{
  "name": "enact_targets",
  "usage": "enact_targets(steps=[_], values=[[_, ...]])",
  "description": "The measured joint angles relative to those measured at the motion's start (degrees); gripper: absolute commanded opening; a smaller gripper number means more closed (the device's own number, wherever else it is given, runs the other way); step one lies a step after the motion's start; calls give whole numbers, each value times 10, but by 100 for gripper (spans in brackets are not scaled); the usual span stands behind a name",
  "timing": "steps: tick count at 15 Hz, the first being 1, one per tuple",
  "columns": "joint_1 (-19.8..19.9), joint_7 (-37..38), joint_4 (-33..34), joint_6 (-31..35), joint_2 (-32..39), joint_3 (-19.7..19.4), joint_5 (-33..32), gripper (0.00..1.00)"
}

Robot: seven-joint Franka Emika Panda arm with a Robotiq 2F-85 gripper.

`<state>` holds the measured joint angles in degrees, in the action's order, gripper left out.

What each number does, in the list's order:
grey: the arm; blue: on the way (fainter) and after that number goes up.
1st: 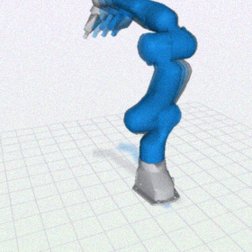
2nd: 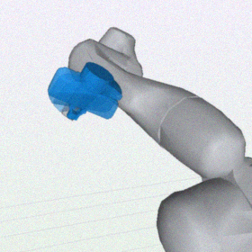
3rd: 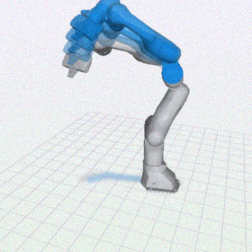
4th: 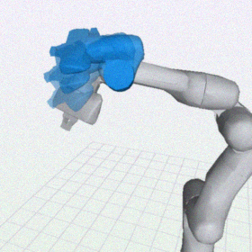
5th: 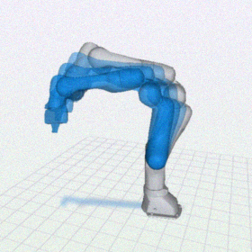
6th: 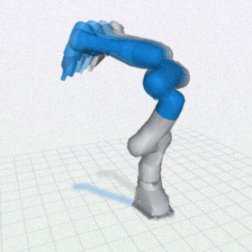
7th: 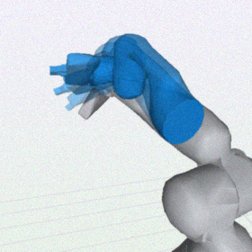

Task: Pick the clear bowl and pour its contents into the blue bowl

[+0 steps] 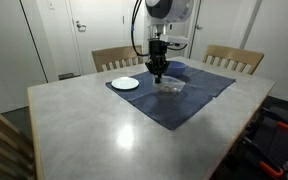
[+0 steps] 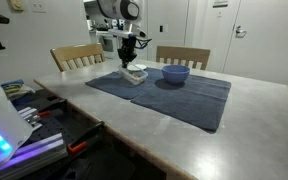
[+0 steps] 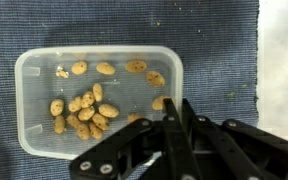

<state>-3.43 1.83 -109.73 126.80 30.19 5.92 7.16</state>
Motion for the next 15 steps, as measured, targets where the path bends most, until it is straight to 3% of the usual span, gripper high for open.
enact_targets(steps=[15], values=[[-7,41,14,-76,-46,-20,-59,2]])
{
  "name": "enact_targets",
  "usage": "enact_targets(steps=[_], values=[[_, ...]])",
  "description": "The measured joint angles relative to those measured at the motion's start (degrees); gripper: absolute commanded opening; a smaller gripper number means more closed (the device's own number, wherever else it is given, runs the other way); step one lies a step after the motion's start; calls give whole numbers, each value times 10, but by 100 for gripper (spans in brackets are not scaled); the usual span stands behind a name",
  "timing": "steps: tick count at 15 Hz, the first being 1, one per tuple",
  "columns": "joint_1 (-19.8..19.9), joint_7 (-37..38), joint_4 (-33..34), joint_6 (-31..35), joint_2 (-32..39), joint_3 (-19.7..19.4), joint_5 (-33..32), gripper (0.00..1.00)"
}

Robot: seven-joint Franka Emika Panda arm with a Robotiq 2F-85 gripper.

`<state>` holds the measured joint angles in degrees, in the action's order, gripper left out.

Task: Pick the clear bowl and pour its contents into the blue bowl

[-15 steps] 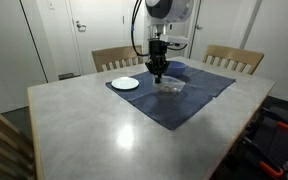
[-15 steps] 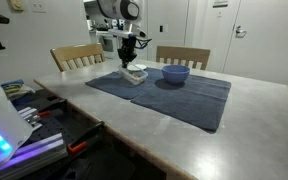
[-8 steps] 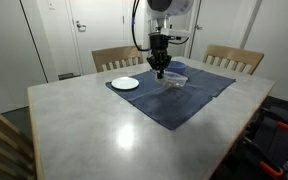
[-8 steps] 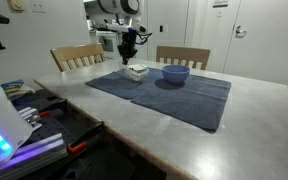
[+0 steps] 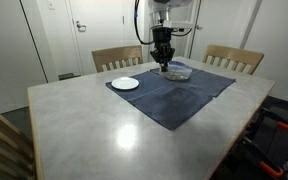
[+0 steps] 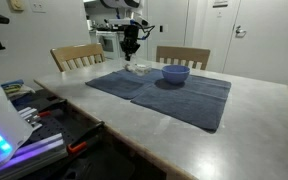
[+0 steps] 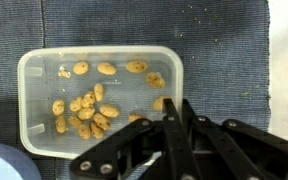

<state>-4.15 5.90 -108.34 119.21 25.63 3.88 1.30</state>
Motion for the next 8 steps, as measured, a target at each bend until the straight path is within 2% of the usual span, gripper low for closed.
enact_targets(steps=[8], values=[[2,-1,0,-7,-33,-18,-10,2]])
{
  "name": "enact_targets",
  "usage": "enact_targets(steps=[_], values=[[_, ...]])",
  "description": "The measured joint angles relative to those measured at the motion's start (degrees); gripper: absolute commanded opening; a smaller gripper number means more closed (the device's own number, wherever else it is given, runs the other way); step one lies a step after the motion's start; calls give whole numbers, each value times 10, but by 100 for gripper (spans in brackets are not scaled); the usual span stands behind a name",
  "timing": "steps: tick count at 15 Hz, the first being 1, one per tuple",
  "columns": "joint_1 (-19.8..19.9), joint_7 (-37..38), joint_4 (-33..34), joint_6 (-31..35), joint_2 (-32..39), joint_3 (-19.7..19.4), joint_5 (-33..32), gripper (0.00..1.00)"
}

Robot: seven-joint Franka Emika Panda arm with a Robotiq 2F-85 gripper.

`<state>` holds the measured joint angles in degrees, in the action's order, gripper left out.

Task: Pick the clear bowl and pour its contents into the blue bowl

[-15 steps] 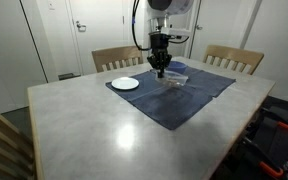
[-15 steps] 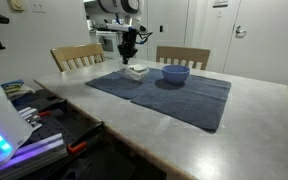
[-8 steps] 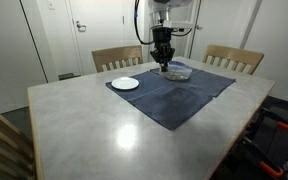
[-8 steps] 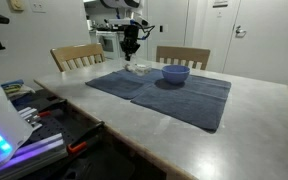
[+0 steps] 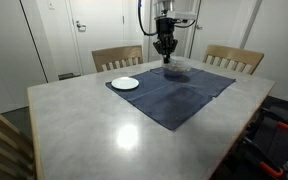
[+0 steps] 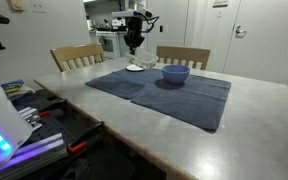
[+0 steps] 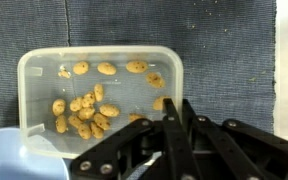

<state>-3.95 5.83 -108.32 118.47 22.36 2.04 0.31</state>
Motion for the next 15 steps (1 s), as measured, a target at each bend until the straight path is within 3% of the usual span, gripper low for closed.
enact_targets(steps=[10,11,15], values=[[20,-59,3,4,-24,-10,-10,2],[21,-67,7,4,-24,-10,-10,10],[22,-76,18,4,-24,-10,-11,10]])
